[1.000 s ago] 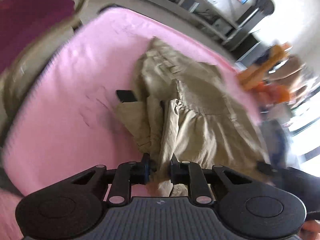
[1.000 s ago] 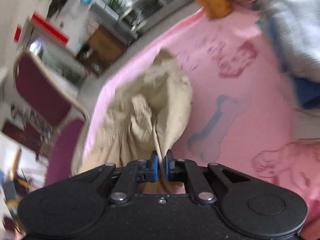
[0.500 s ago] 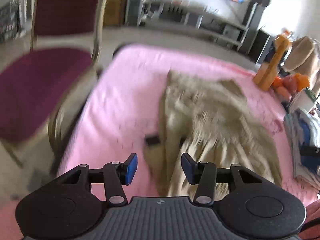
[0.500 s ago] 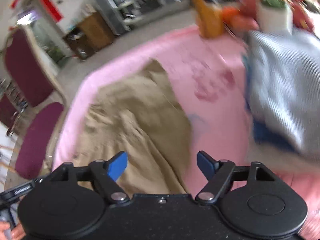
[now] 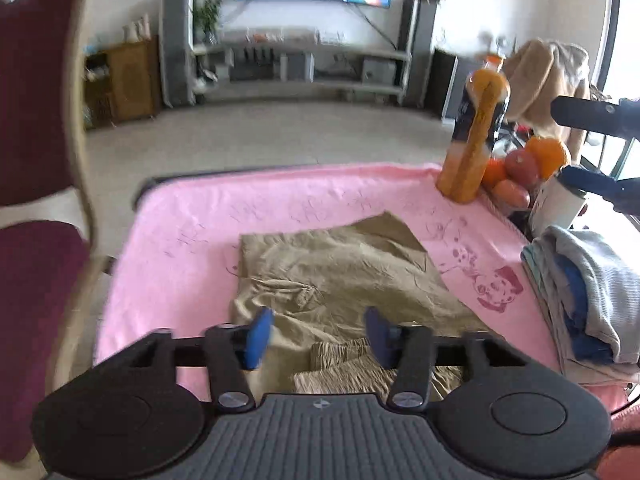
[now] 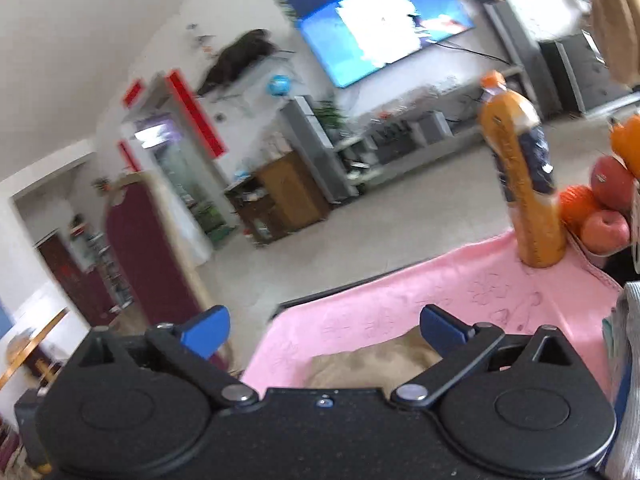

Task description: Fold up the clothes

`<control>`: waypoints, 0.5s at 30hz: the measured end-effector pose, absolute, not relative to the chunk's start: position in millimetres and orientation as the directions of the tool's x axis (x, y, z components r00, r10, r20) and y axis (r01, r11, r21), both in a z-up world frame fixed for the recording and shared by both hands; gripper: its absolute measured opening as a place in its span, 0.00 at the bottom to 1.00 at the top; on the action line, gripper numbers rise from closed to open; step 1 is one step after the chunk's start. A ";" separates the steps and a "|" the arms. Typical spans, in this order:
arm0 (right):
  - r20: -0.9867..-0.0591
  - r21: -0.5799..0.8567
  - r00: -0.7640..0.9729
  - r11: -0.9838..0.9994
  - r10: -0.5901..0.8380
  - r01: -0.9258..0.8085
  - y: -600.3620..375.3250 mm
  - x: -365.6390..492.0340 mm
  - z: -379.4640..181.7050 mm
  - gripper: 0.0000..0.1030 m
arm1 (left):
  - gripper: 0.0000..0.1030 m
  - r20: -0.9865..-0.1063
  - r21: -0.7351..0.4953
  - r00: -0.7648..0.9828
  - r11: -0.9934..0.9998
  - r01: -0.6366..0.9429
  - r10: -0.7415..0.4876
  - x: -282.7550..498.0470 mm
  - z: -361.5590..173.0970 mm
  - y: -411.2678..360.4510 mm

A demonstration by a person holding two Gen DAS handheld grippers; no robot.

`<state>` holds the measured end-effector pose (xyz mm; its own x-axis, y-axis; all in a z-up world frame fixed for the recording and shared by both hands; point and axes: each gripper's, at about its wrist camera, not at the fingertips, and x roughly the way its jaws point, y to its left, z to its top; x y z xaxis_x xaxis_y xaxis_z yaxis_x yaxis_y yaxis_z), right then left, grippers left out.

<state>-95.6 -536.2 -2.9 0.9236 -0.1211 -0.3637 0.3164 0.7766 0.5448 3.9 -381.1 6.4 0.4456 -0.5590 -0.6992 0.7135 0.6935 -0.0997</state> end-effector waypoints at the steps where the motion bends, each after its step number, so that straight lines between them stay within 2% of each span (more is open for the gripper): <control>1: -0.398 0.570 0.911 0.748 -0.110 0.339 -546.8 -85.0 -11.5 0.94 | 0.32 -0.711 -0.128 0.423 0.695 0.708 -0.562 13.7 -1.4 -384.0; 2: -0.435 0.582 0.895 0.726 -0.101 0.365 -556.3 -74.9 -21.3 0.88 | 0.31 -0.717 -0.152 0.407 0.698 0.700 -0.565 21.7 -10.4 -385.6; 3: -0.470 0.590 0.878 0.708 -0.089 0.388 -565.2 -65.4 -31.9 0.69 | 0.29 -0.724 -0.169 0.398 0.704 0.690 -0.564 28.0 -20.7 -386.0; 4: -0.498 0.586 0.864 0.706 -0.075 0.399 -572.6 -57.5 -45.6 0.43 | 0.29 -0.727 -0.192 0.390 0.713 0.674 -0.564 33.2 -33.6 -383.6; 5: -0.521 0.584 0.851 0.702 -0.059 0.407 -579.9 -50.6 -60.0 0.26 | 0.29 -0.734 -0.222 0.375 0.722 0.656 -0.566 37.4 -45.6 -379.5; 8: -0.519 0.657 0.855 0.644 0.009 0.392 -595.1 -51.2 -115.5 0.17 | 0.23 -0.754 -0.305 0.310 0.727 0.615 -0.579 48.4 -64.8 -370.8; 10: -0.552 0.723 0.831 0.538 0.071 0.434 -609.5 -48.1 -146.9 0.14 | 0.25 -0.731 -0.314 0.303 0.696 0.645 -0.611 49.6 -60.4 -370.6; 13: -0.511 0.773 0.840 0.525 0.181 0.357 -619.0 -34.1 -157.8 0.15 | 0.26 -0.700 -0.341 0.247 0.617 0.709 -0.670 46.2 -57.8 -382.2; 15: -0.490 0.782 0.838 0.546 0.242 0.299 -618.0 -23.9 -160.0 0.15 | 0.31 -0.708 -0.300 0.234 0.584 0.754 -0.666 39.7 -61.7 -398.6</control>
<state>-23.9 -618.0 -160.0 0.8376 0.2424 -0.4896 0.2993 0.5461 0.7824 39.7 -398.6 -61.7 0.2344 -0.6663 -0.7079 0.7544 0.5840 -0.2998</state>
